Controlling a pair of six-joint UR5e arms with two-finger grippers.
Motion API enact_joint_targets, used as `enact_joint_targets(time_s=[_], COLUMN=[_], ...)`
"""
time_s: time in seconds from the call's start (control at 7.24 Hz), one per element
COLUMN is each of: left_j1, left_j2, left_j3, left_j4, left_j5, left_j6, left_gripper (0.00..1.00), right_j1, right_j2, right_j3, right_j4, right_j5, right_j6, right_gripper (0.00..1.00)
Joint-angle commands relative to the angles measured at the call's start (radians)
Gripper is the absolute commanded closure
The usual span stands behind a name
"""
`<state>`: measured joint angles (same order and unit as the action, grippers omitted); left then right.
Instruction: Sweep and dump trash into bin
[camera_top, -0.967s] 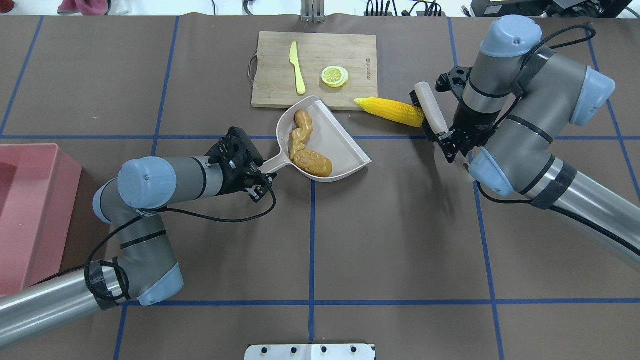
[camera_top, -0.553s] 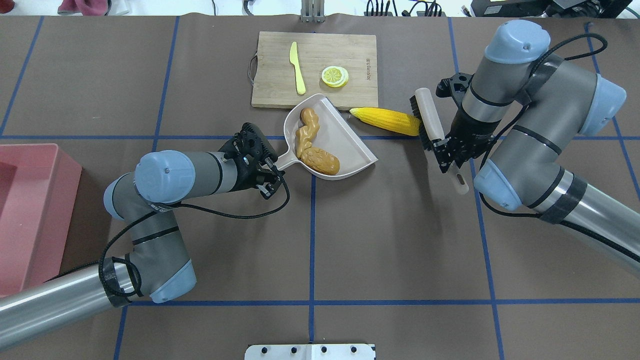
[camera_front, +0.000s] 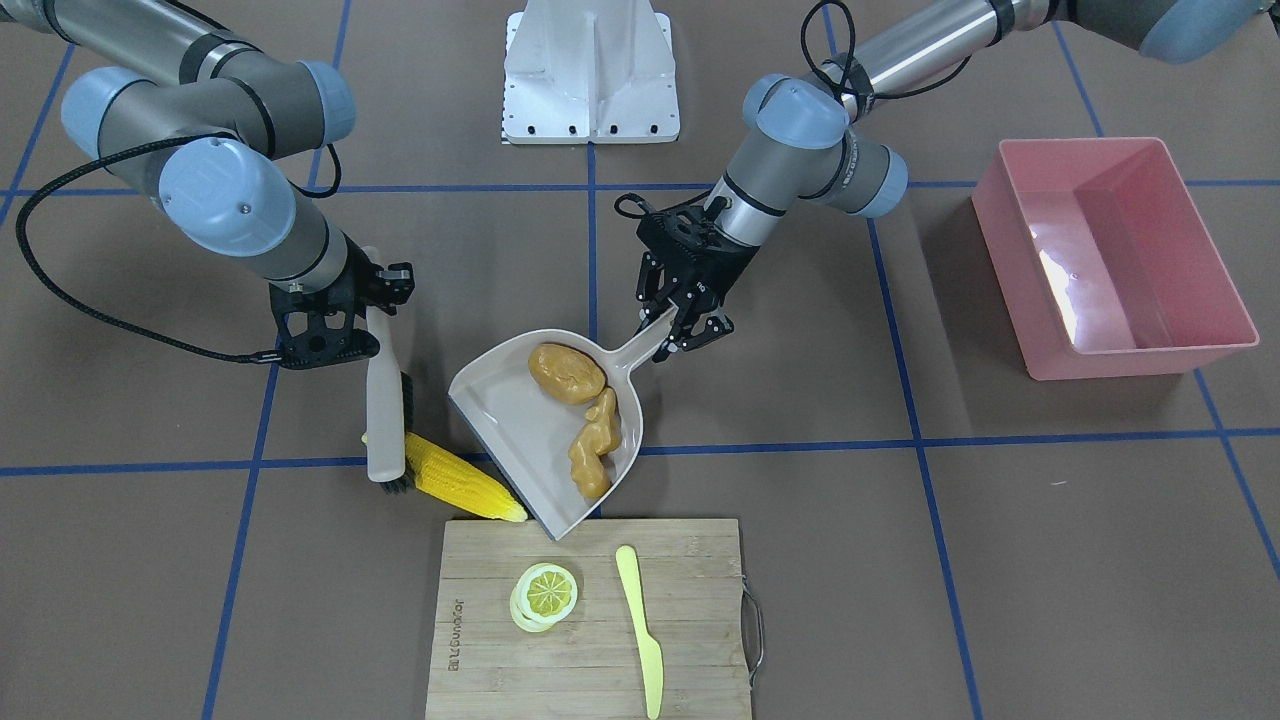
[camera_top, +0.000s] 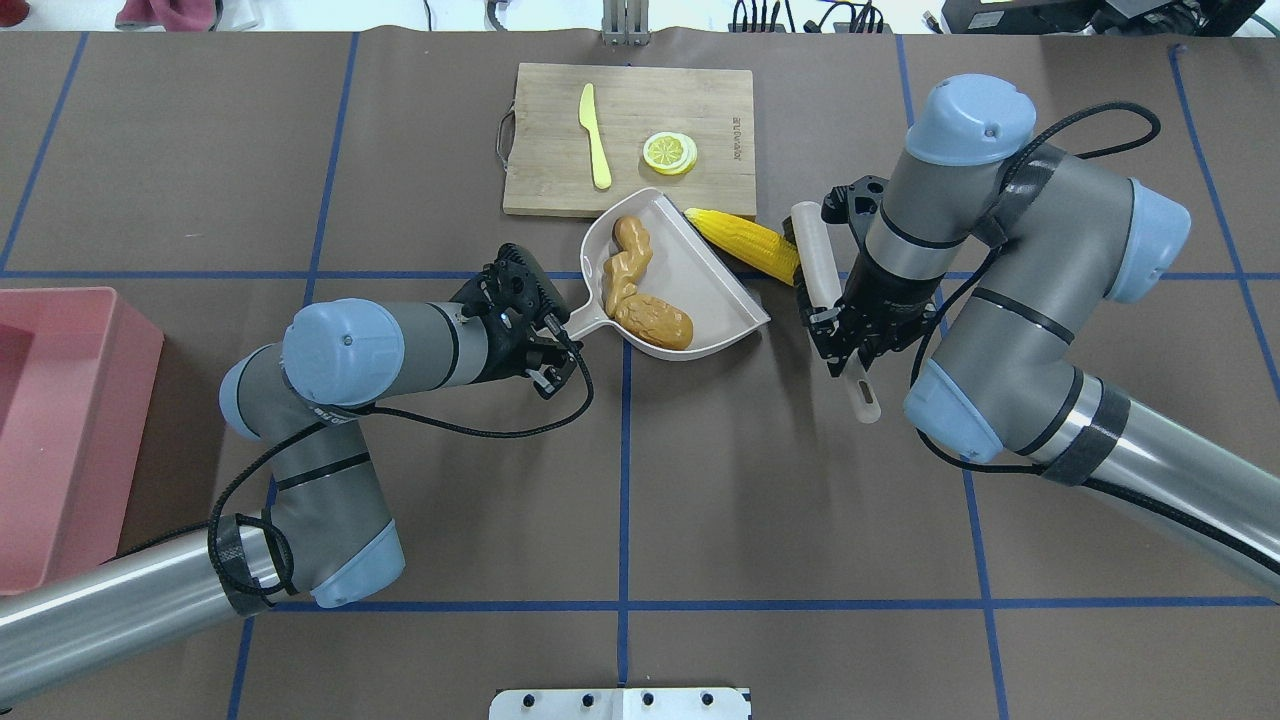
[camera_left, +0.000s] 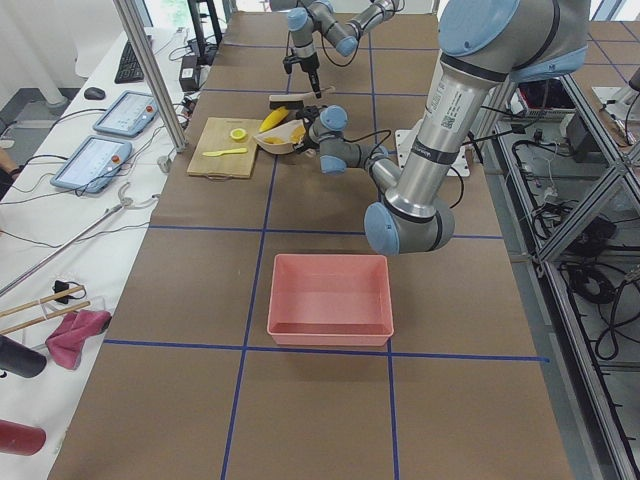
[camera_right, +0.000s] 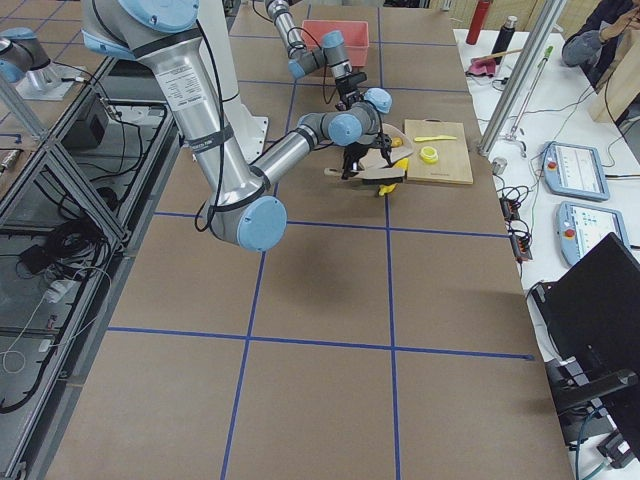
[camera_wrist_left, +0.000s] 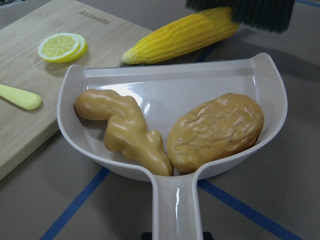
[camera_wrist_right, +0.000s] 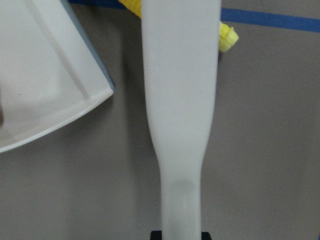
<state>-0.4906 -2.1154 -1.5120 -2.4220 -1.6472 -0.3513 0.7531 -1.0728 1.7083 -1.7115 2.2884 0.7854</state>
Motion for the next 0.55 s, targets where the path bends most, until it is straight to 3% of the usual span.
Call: enact_joint_targets(time_s=[0.0, 0.28, 0.41], left_j1=[0.032, 0.055, 0.055], left_j2=[0.000, 0.005, 0.003], left_j3=[-0.001, 0.001, -0.004], left_j4=[0.003, 0.003, 0.003], left_j5=[0.003, 0.013, 0.010], left_j6=[-0.002, 0.000, -0.002], left_gripper=[1.00, 1.00, 1.00], right_j1=[0.036, 0.101, 0.141], right_j2=[-0.009, -0.080, -0.104], right_j3=[0.005, 0.048, 0.033], right_j4=[-0.003, -0.004, -0.005], right_j5=[0.011, 0.014, 0.004], right_j6=[0.006, -0.041, -0.164], right_gripper=[1.00, 1.00, 1.00])
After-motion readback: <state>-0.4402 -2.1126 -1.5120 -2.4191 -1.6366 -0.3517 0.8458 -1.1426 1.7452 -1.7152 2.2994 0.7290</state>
